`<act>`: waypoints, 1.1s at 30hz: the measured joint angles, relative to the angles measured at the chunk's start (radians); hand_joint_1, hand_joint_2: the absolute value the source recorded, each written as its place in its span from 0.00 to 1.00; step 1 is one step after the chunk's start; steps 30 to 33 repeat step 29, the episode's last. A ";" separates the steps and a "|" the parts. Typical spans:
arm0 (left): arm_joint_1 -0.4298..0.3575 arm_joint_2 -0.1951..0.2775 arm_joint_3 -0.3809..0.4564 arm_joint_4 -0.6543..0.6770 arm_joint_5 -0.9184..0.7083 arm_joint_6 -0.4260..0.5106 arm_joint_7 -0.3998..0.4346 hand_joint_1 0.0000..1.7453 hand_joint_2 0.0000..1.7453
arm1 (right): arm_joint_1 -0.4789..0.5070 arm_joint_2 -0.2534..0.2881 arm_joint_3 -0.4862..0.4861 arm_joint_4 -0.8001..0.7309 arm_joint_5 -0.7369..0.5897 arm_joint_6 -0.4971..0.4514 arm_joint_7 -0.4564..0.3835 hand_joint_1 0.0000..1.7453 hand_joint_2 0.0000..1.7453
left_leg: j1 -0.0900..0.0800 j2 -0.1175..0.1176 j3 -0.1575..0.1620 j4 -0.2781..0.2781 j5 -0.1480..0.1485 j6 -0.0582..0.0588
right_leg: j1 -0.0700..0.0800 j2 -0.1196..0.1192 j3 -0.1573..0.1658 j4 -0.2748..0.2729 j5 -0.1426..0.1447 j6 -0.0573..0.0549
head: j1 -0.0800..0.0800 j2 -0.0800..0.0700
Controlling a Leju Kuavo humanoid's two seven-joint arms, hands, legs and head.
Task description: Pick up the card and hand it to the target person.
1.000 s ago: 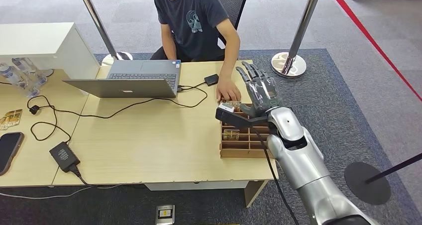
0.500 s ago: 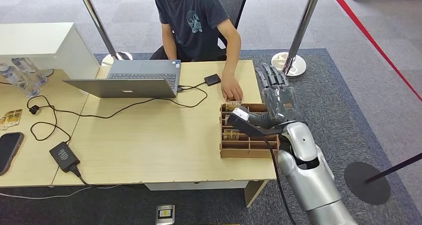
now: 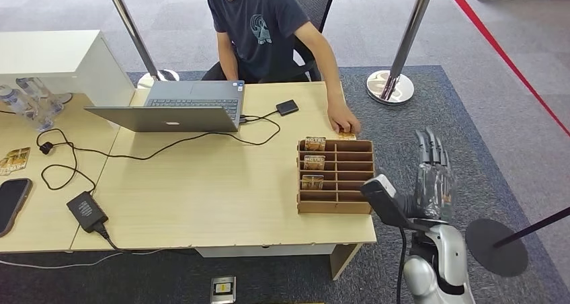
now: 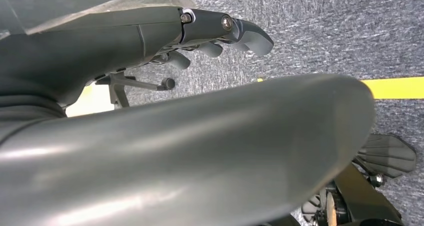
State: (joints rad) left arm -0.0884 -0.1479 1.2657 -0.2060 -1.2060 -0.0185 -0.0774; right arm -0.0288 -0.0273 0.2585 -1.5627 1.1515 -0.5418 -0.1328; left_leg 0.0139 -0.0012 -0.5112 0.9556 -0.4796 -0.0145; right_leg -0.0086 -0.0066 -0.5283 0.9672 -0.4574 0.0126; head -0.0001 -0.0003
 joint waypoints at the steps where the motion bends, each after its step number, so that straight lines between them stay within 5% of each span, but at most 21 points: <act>1: 0.000 -0.001 0.001 0.000 0.000 0.001 0.000 0.00 0.00 | 0.032 0.014 -0.031 -0.013 -0.036 0.004 -0.013 0.00 0.00 | 0.000 0.000 0.000 0.000 0.000 0.000 | 0.000 0.000 0.000 0.000 0.000 0.000 | 0.000 0.000; 9: 0.002 -0.010 0.005 0.000 0.004 0.010 0.000 0.00 0.00 | 0.201 0.158 -0.311 -0.008 -0.283 0.118 -0.146 0.00 0.00 | 0.000 0.001 -0.001 0.000 -0.001 0.000 | 0.000 0.000 0.000 0.000 -0.001 0.000 | 0.000 0.000; 16: 0.002 -0.024 0.005 0.000 -0.010 0.012 -0.001 0.00 0.00 | 0.171 0.245 -0.637 0.283 -0.371 0.234 -0.331 0.00 0.00 | 0.000 0.001 -0.001 0.000 -0.001 0.000 | 0.000 0.000 0.000 0.000 -0.001 0.000 | 0.000 0.000; 21: -0.001 -0.026 0.005 0.000 -0.008 0.020 -0.007 0.00 0.00 | 0.059 0.218 -0.824 0.687 -0.399 0.217 -0.380 0.00 0.00 | 0.000 0.001 0.001 0.000 -0.001 0.000 | 0.000 0.000 0.000 0.000 -0.001 -0.001 | 0.000 0.000; 26: -0.001 -0.027 0.005 0.000 -0.017 0.022 -0.015 0.00 0.00 | -0.015 0.173 -0.931 1.011 -0.407 0.212 -0.298 0.00 0.00 | 0.000 0.001 0.001 0.000 -0.001 0.000 | 0.000 0.000 0.000 0.000 -0.001 -0.001 | 0.000 0.000; 33: -0.001 -0.027 0.004 0.000 -0.028 0.019 -0.021 0.00 0.00 | -0.028 0.160 -0.961 1.108 -0.409 0.221 -0.244 0.00 0.00 | 0.000 0.001 0.001 0.000 -0.001 0.000 | 0.000 0.000 0.000 0.000 -0.001 -0.001 | 0.000 0.000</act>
